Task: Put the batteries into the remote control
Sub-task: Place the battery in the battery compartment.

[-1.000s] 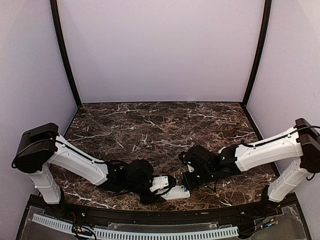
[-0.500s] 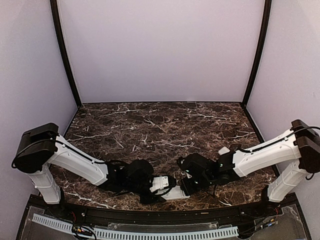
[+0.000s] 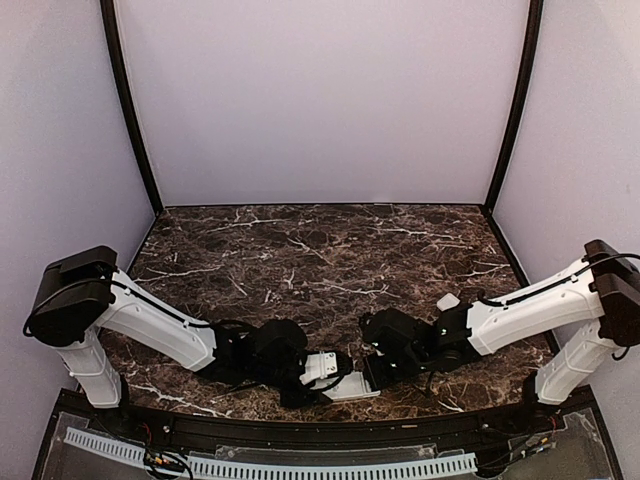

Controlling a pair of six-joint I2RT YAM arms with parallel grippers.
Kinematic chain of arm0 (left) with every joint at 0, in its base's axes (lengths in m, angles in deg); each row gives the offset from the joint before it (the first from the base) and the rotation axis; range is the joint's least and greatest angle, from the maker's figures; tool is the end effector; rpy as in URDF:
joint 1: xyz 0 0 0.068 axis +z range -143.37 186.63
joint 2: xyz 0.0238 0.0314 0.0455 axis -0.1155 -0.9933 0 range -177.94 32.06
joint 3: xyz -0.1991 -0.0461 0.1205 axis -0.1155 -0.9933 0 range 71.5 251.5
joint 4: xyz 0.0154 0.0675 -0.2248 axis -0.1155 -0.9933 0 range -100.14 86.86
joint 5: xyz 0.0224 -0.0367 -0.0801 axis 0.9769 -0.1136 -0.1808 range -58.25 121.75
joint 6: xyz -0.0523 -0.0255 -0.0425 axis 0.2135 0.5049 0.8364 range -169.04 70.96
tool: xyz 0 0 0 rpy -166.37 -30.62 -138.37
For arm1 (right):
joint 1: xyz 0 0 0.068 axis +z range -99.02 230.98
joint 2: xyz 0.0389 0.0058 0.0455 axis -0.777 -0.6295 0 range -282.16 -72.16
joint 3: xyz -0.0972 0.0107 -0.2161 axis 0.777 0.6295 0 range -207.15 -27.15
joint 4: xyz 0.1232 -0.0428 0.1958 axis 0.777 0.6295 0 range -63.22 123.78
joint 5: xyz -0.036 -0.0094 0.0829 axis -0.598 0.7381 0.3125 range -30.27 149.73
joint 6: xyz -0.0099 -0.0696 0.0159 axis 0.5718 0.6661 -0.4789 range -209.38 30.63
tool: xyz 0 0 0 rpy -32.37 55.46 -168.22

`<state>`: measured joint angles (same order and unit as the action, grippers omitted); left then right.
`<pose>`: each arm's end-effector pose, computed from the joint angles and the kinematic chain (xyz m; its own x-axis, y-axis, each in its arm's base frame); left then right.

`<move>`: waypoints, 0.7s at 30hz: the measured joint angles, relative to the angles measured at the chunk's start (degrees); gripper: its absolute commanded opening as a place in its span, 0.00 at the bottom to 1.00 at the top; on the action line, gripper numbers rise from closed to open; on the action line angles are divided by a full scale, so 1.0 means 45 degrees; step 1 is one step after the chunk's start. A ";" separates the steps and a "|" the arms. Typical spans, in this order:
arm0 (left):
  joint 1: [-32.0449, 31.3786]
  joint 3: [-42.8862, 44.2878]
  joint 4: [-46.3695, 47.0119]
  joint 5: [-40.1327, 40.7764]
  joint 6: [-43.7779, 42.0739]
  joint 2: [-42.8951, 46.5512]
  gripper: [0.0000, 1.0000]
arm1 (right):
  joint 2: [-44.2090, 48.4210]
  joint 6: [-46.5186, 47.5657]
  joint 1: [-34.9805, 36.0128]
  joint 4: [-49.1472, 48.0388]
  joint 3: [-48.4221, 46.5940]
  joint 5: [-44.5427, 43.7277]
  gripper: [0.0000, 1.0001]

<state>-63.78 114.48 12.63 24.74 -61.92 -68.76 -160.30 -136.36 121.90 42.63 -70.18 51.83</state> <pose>0.1031 -0.3111 0.0958 -0.0037 0.6705 -0.7419 0.9912 0.1004 0.0858 0.0969 0.2550 0.1129 -0.8636 -0.2807 -0.4189 -0.4146 0.8681 0.2731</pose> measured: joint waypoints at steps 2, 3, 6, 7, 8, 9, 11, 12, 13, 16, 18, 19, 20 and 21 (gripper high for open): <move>0.0000 0.0000 0.0005 0.0000 0.0000 0.0000 0.08 | 0.0000 -0.0131 0.0063 0.0160 -0.0063 -0.0141 0.12; 0.0000 0.0000 0.0005 0.0000 0.0000 0.0000 0.08 | 0.0000 -0.0165 0.0102 0.0248 -0.0078 -0.0228 0.12; 0.0000 0.0000 0.0005 -0.0005 0.0000 -0.0005 0.08 | 0.0005 -0.0282 0.0170 0.0432 -0.0107 -0.0272 0.15; 0.0000 0.0000 0.0005 0.0000 0.0000 -0.0005 0.08 | 0.0005 -0.0301 0.0199 0.0529 -0.0117 -0.0194 0.15; 0.0000 0.0000 0.0005 0.0000 0.0005 -0.0010 0.09 | 0.0005 -0.0311 0.0267 0.0568 -0.0121 -0.0180 0.16; 0.0000 0.0000 0.0000 0.0000 0.0000 -0.0010 0.09 | 0.0005 -0.0325 0.0321 0.0641 -0.0136 -0.0146 0.17; 0.0000 0.0000 0.0005 0.0005 0.0005 -0.0010 0.09 | 0.0005 -0.0330 0.0413 0.0738 -0.0170 -0.0102 0.17; 0.0000 0.0000 0.0005 0.0005 0.0005 -0.0010 0.09 | -0.0005 -0.0340 0.0418 0.0787 -0.0204 -0.0078 0.17; 0.0000 0.0000 0.0005 0.0005 0.0005 -0.0015 0.09 | -0.0005 -0.0340 0.0418 0.0826 -0.0223 -0.0053 0.17; 0.0000 0.0000 0.0005 0.0005 0.0005 -0.0015 0.09 | -0.0010 -0.0340 0.0418 0.0962 -0.0296 -0.0039 0.17; 0.0000 0.0000 0.0005 0.0005 0.0005 -0.0010 0.09 | -0.0010 -0.0335 0.0418 0.1112 -0.0374 -0.0005 0.18; 0.0000 0.0000 0.0005 0.0000 0.0005 -0.0015 0.09 | -0.0010 -0.0335 0.0418 0.1205 -0.0427 0.0015 0.18; 0.0000 0.0000 0.0005 0.0000 0.0005 -0.0010 0.09 | 0.0000 -0.0330 0.0418 0.1336 -0.0495 0.0029 0.18; 0.0000 0.0000 0.0005 0.0000 0.0005 -0.0010 0.09 | 0.0034 -0.0325 0.0418 0.1452 -0.0544 0.0039 0.18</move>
<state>-63.78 114.48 12.65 24.74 -61.90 -68.80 -160.15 -137.82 123.78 49.17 -72.63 52.00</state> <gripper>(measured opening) 0.562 0.179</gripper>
